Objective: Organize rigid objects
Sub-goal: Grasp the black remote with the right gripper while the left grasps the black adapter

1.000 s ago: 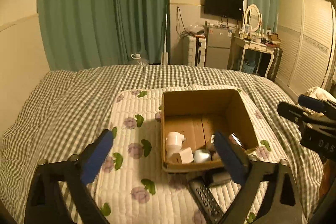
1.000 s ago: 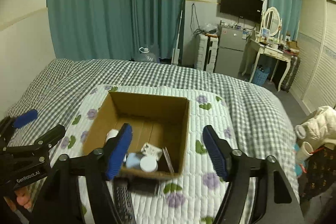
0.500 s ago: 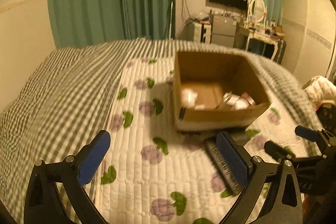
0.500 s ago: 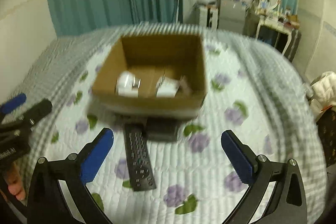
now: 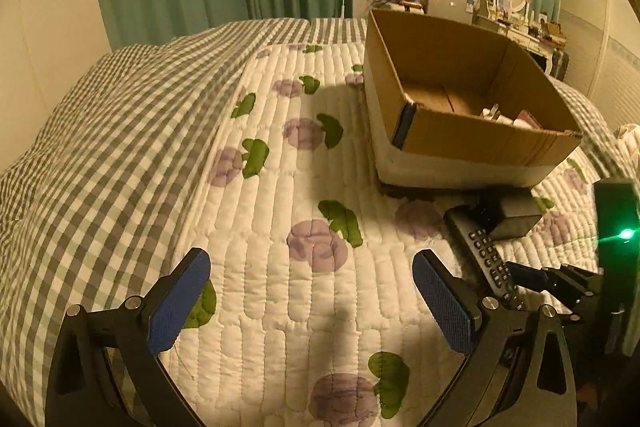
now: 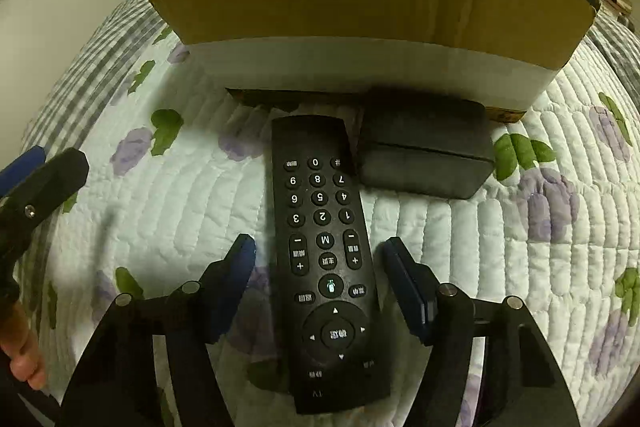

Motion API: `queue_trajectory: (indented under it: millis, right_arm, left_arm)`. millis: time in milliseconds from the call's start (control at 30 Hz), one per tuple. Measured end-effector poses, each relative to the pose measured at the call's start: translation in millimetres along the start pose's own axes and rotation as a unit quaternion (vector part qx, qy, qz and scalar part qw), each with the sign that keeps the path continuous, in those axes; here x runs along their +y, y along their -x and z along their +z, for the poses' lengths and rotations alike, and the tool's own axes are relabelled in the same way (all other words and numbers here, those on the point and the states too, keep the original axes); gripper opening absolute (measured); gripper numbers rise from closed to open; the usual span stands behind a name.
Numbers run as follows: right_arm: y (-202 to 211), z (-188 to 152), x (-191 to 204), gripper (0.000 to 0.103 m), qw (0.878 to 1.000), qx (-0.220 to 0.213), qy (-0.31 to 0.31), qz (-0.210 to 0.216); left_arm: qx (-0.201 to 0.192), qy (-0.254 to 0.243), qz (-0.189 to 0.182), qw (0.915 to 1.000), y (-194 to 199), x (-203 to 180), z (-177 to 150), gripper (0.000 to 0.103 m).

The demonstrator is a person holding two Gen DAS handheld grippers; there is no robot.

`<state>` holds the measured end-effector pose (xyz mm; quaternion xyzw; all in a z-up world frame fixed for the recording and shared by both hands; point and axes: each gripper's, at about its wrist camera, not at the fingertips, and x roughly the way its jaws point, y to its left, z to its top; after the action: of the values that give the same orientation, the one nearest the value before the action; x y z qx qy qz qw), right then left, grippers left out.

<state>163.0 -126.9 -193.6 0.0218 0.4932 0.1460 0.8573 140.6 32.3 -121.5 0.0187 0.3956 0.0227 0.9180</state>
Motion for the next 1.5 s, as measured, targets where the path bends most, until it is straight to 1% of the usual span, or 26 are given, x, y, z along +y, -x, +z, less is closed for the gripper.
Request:
queue_trajectory:
  millis: [33,67,133,233,267,300,333,367,400,533,600,667,700,767,800,900,1000,1100,1267,1367,1400,1467,1500]
  right_arm:
    - [3,0,0,0.042,1.0,-0.001,-0.001,0.006]
    - [6,0,-1,0.042,1.0,-0.002,-0.004,0.012]
    - [21,-6,0,0.041,1.0,-0.017,-0.001,-0.008]
    - [48,-13,-1,0.04,0.999,-0.045,-0.003,-0.009]
    - [57,-14,-1,0.038,0.999,-0.053,0.004,-0.014]
    - [69,-14,-1,0.037,0.997,-0.065,0.018,-0.03]
    - [79,-14,-3,0.029,0.996,-0.074,0.024,-0.039]
    - [86,-13,-8,0.026,0.996,-0.074,0.02,-0.044]
    - [95,-11,-16,0.02,0.996,-0.081,0.008,-0.044]
    - [110,-10,-53,0.02,0.995,-0.085,-0.045,-0.039]
    - [120,-10,-70,0.02,0.992,-0.097,-0.07,-0.031]
    - [130,-7,-83,0.02,0.989,-0.118,-0.088,-0.03]
    - [138,-3,-91,0.02,0.986,-0.132,-0.097,-0.032]
    - [147,7,-101,0.02,0.983,-0.144,-0.107,-0.035]
    - [152,13,-106,0.02,0.982,-0.152,-0.106,-0.046]
    - [156,30,-118,0.02,0.978,-0.166,-0.103,-0.071]
    - [151,39,-134,0.02,0.976,-0.171,-0.117,-0.074]
    - [139,44,-145,0.02,0.976,-0.167,-0.113,-0.082]
    - [122,45,-162,0.02,0.976,-0.162,-0.116,-0.087]
    - [114,42,-166,0.02,0.977,-0.158,-0.117,-0.088]
    - [113,40,-167,0.02,0.977,-0.158,-0.117,-0.088]
    - [113,40,-167,0.02,0.976,-0.158,-0.117,-0.088]
    - [113,39,-167,0.02,0.977,-0.158,-0.116,-0.088]
  left_arm:
    - [0.001,0.0,0.001,1.0,0,-1,0,0.103]
    - [0.001,0.001,0.001,1.0,0,-2,0,0.103]
    - [0.0,0.003,0.003,1.0,4,-7,0,0.103]
    - [-0.003,-0.003,0.003,1.0,11,-19,-2,0.103]
    - [-0.004,-0.005,0.002,1.0,13,-23,-2,0.103]
    - [-0.005,-0.008,0.001,1.0,15,-28,-3,0.103]
    - [-0.004,-0.011,0.0,0.9999,16,-32,-3,0.103]
    - [-0.002,-0.014,-0.002,0.9999,16,-39,-4,0.103]
    - [0.0,-0.016,-0.004,0.9999,16,-44,-4,0.103]
    - [0.011,-0.021,-0.015,0.9996,14,-64,-6,0.103]
    - [0.014,-0.03,-0.019,0.9993,13,-76,-6,0.103]
    - [0.011,-0.042,-0.022,0.9988,13,-90,-4,0.103]
    - [0.011,-0.045,-0.026,0.9986,13,-96,-3,0.103]
    - [0.011,-0.051,-0.037,0.9979,11,-108,-1,0.103]
    - [0.012,-0.055,-0.042,0.9975,9,-115,1,0.103]
    - [0.009,-0.052,-0.056,0.997,0,-133,7,0.103]
    - [0.016,-0.041,-0.065,0.9969,-13,-148,12,0.103]
    - [0.019,-0.034,-0.073,0.9966,-27,-162,17,0.103]
    - [0.028,-0.02,-0.079,0.9962,-52,-176,21,0.103]
    - [0.034,-0.013,-0.082,0.996,-65,-180,23,0.099]
    - [0.039,-0.012,-0.087,0.9954,-69,-181,24,0.096]
    - [0.038,-0.019,-0.08,0.9958,-71,-183,24,0.088]
    - [0.041,-0.023,-0.079,0.9958,-73,-183,25,0.08]
